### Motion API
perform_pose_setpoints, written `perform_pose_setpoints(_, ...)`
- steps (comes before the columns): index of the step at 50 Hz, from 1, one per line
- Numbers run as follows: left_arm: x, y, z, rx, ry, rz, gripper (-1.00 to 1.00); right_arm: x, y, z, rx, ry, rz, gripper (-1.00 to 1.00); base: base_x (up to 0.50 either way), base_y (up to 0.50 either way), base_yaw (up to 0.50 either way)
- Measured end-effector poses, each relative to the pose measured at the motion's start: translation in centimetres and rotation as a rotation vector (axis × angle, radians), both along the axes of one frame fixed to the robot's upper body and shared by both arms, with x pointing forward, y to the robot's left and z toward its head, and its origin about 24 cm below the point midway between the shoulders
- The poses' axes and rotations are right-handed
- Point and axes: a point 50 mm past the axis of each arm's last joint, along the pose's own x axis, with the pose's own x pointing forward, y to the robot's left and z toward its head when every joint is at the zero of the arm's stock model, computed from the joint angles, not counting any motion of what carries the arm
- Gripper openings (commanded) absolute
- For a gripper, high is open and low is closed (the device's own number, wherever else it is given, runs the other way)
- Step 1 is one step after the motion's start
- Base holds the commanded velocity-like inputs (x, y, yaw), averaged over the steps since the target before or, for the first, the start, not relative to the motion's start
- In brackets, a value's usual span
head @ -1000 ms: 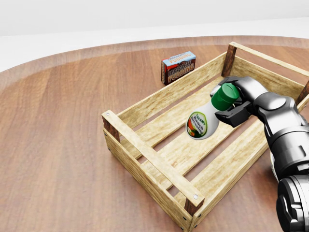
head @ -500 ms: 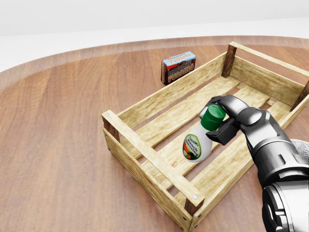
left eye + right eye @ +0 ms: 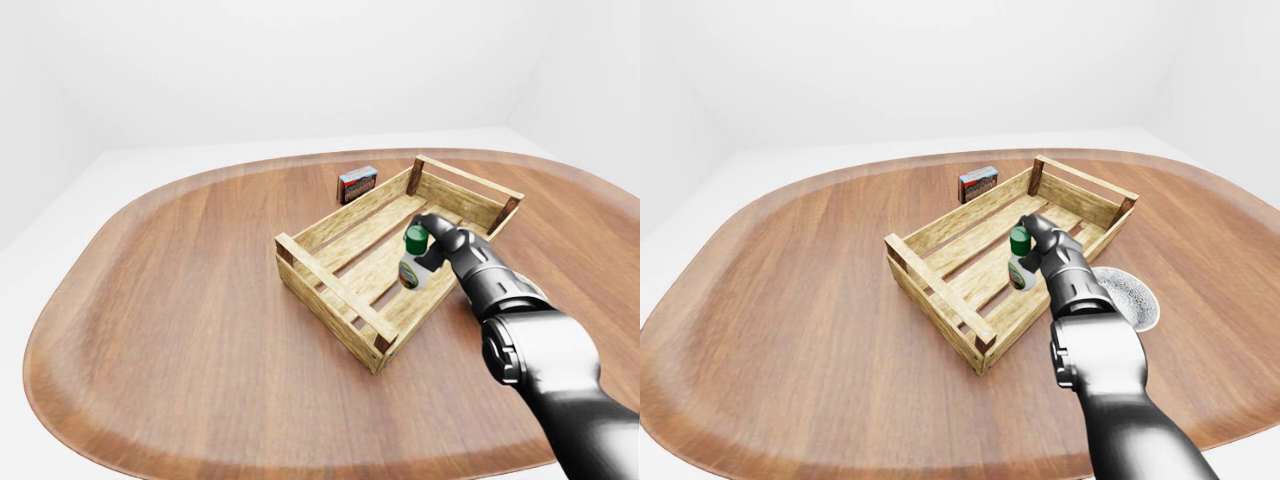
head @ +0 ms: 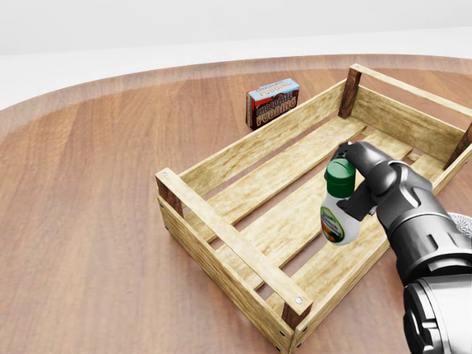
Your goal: Pick up the salad dressing and put it in the tray.
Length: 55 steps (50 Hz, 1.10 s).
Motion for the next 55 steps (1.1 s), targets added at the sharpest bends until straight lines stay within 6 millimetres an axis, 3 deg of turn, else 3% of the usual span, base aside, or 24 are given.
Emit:
perform_pose_setpoints(22, 0.1, -0.2, 0.0, 0.002, 0.002, -0.003, 1.00, -0.5, -1.1, -0.7, 0.168, -0.097, -0.140, -1.00, 0.00, 0.00, 0.00)
perform_pose_setpoints(55, 0.6, -0.1, -0.6, -0.008, 0.029, -0.008, 1.00, -1.5, -1.2, -3.1, 0.183, -0.033, -0.156, -1.00, 0.00, 0.00, 0.00)
